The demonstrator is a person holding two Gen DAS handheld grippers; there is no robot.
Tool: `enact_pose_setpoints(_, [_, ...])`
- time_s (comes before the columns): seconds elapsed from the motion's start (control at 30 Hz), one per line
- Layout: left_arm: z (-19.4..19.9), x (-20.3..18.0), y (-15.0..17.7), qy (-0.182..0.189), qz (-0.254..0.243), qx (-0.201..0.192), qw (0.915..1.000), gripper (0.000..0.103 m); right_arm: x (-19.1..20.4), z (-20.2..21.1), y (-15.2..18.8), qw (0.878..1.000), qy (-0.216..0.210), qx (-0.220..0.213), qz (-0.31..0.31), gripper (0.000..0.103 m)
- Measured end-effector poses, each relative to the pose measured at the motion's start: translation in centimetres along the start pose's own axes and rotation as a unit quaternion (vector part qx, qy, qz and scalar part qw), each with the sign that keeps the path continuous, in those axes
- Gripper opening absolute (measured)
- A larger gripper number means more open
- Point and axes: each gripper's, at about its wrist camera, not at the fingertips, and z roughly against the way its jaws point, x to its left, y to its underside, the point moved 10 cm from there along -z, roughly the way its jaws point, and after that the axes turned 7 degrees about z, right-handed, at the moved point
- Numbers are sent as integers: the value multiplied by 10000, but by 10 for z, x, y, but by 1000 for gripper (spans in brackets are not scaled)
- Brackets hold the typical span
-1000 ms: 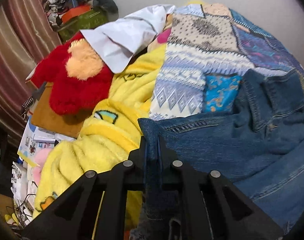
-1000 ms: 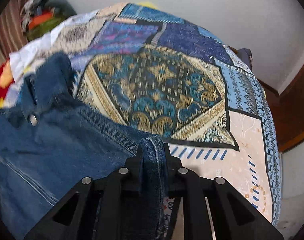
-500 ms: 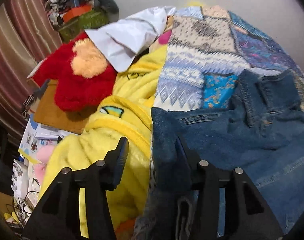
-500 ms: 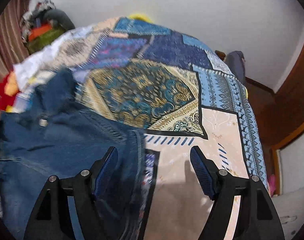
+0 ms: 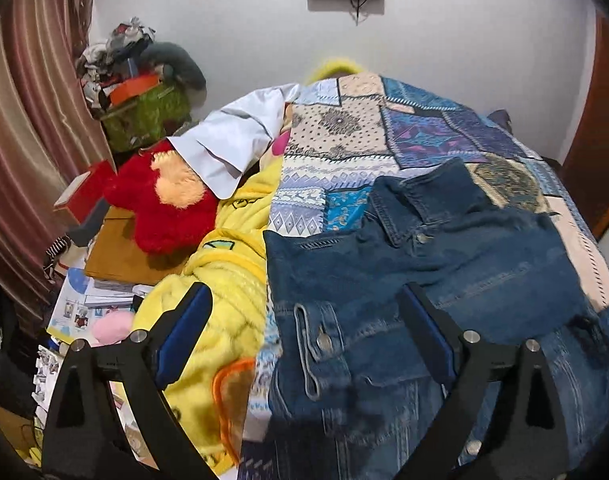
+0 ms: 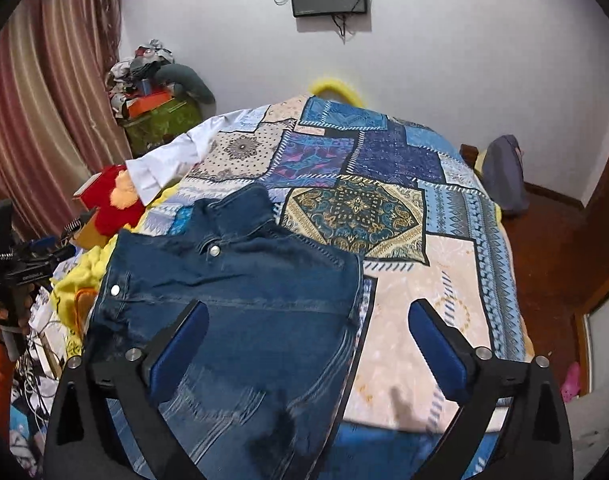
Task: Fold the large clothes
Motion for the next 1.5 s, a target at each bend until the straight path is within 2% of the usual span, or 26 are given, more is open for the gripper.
enact_pose_setpoints(0.13, [22,3,18,192,72,43,9998,95,20,20,22,9998,-31,44,179,101])
enact_pose_setpoints(0.23, [32,10,38,191,123,147,9996,95,31,26,43,9996,-14,144,224,101])
enact_pose_setpoints(0.37, [34,25,72,146,233,387,9989,95,38,22,74,9991,-35,379,164,101])
enact_pose_setpoints(0.53, [24,49,129,190,543,836,9948,95,43,13,112,9965,-210,787,-211,101])
enact_pose_setpoints(0.73, [4,72,198,263,985,1572,9823,95,50,0,162,9887,-400,1346,-519,101])
enact_pose_setpoints(0.9, [-6,74,249,512,1396,2107,9662,95,57,2,182,9852,-588,1461,-682,99])
enact_pose_setpoints(1.03, [-11,65,273,625,1387,2334,9604,94,70,6,190,9816,-857,1541,-735,81])
enact_pose_setpoints(1.07, [-12,61,276,696,1396,2369,9589,92,74,5,194,9805,-903,1575,-752,79])
enact_pose_setpoints(1.13, [-14,55,283,741,1403,2431,9569,84,78,5,194,9833,-804,1481,-683,78])
enact_pose_setpoints(1.2, [-18,50,288,818,1414,2508,9542,78,82,4,195,9857,-776,1344,-660,72])
enact_pose_setpoints(1.27, [-19,46,291,898,1434,2500,9534,67,87,3,194,9867,-788,1230,-714,62])
enact_pose_setpoints(1.3, [-18,42,291,993,1458,2507,9519,58,89,3,193,9871,-791,1214,-679,58])
enact_pose_setpoints(1.37, [-18,37,291,901,1374,2474,9549,52,93,3,190,9881,-797,1186,-568,38])
enact_pose_setpoints(1.43, [-16,35,289,665,1114,2424,9615,29,94,1,186,9868,-933,1175,-610,25])
enact_pose_setpoints(1.5, [-12,30,283,706,1071,2382,9627,23,94,-1,183,9849,-1037,1210,-670,18])
